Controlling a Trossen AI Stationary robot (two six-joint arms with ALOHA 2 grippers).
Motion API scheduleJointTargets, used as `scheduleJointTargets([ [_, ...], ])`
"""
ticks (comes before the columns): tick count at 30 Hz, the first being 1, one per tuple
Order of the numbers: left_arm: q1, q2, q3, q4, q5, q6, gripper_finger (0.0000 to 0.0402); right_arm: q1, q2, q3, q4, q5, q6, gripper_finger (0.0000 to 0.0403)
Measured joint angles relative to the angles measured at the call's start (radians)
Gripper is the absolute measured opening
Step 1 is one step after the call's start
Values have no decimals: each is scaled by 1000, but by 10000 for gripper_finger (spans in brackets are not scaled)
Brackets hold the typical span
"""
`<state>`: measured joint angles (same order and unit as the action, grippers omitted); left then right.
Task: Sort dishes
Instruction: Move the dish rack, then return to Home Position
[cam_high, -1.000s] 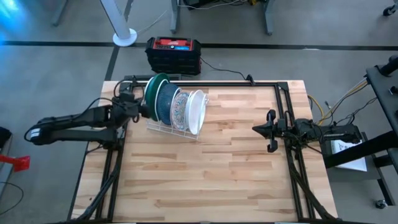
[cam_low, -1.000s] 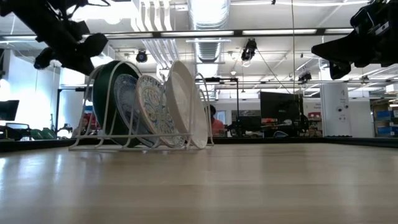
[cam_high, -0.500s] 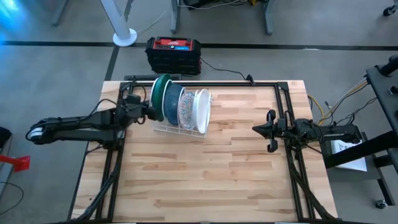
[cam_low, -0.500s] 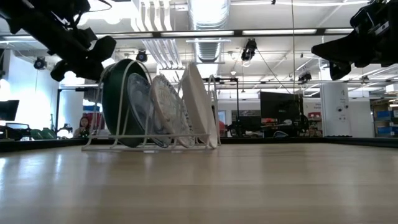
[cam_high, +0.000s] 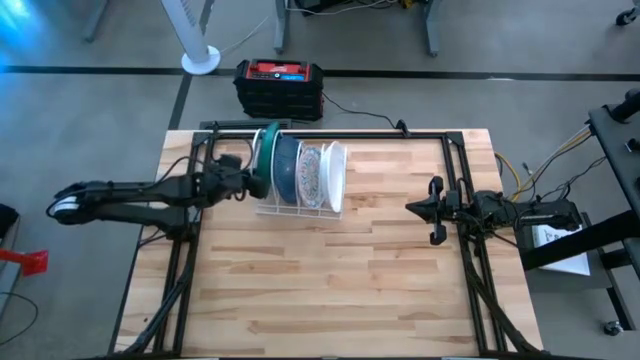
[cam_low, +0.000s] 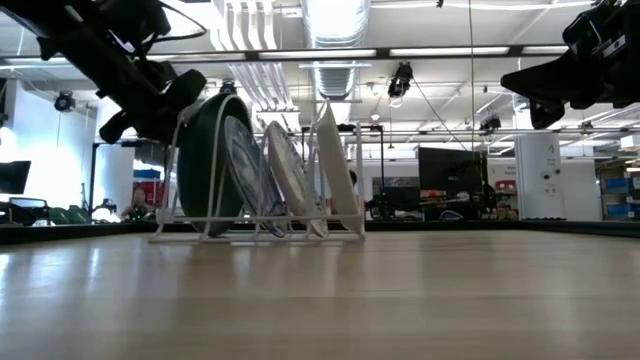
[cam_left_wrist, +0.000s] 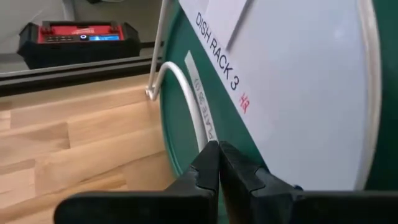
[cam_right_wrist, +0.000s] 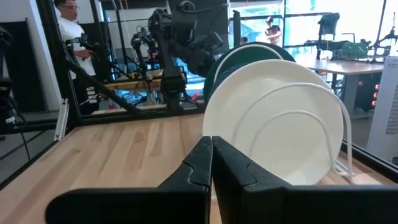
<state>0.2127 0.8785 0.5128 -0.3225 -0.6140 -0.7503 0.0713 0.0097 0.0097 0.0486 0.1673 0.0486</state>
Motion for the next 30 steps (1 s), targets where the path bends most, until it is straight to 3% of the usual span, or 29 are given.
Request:
scheduleJointTargets([
  [13, -14, 51, 239, -387, -27, -4, 0, 0, 0, 0, -1, 0, 2, 0],
  [22, -82, -87, 281, -358, -156, 192, 0, 0, 0, 0, -15, 0, 2, 0],
  [26, -81, -188, 236, -360, -271, 225, 0, 0, 0, 0, -15, 0, 2, 0],
  [30, -81, -267, 184, -357, -517, 252, 0, 0, 0, 0, -15, 0, -2, 0],
])
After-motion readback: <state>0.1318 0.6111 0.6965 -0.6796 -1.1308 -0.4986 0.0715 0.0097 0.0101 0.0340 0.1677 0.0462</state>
